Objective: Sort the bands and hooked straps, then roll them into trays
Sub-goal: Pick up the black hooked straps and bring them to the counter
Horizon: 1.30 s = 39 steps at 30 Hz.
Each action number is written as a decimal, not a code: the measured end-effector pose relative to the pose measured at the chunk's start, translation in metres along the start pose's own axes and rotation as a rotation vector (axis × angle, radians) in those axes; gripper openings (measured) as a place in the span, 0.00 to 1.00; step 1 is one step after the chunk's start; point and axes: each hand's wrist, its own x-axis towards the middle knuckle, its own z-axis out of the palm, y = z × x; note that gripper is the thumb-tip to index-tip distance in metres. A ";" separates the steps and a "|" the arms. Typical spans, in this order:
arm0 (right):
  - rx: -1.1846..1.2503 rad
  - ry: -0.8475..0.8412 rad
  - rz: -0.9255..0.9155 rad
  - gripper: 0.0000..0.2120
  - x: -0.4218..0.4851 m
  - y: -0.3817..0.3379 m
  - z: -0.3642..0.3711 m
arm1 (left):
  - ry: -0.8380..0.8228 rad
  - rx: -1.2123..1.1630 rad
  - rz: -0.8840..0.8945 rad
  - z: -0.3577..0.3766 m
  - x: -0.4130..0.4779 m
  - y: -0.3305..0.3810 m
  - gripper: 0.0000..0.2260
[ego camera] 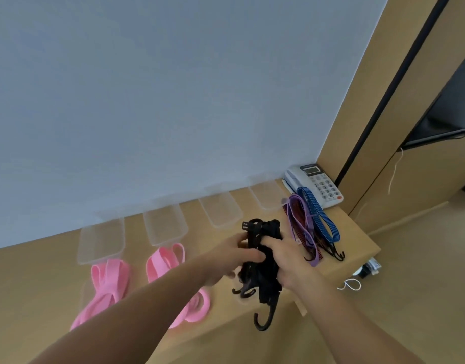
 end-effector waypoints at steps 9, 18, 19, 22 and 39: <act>-0.077 0.011 0.186 0.15 0.071 0.009 0.009 | 0.161 -0.141 -0.065 -0.005 0.067 -0.043 0.22; -0.218 -0.006 0.223 0.32 0.131 0.018 0.017 | 0.416 -0.036 -0.141 -0.007 0.108 -0.065 0.18; -0.218 0.006 0.215 0.32 0.133 0.020 0.015 | 0.432 -0.025 -0.158 -0.006 0.111 -0.069 0.18; -0.330 0.028 0.139 0.33 0.137 0.030 0.006 | 0.492 -0.043 -0.199 -0.001 0.118 -0.075 0.19; -0.784 -0.236 -0.151 0.25 0.153 0.022 -0.018 | 0.583 -0.394 -0.340 0.007 0.143 -0.053 0.17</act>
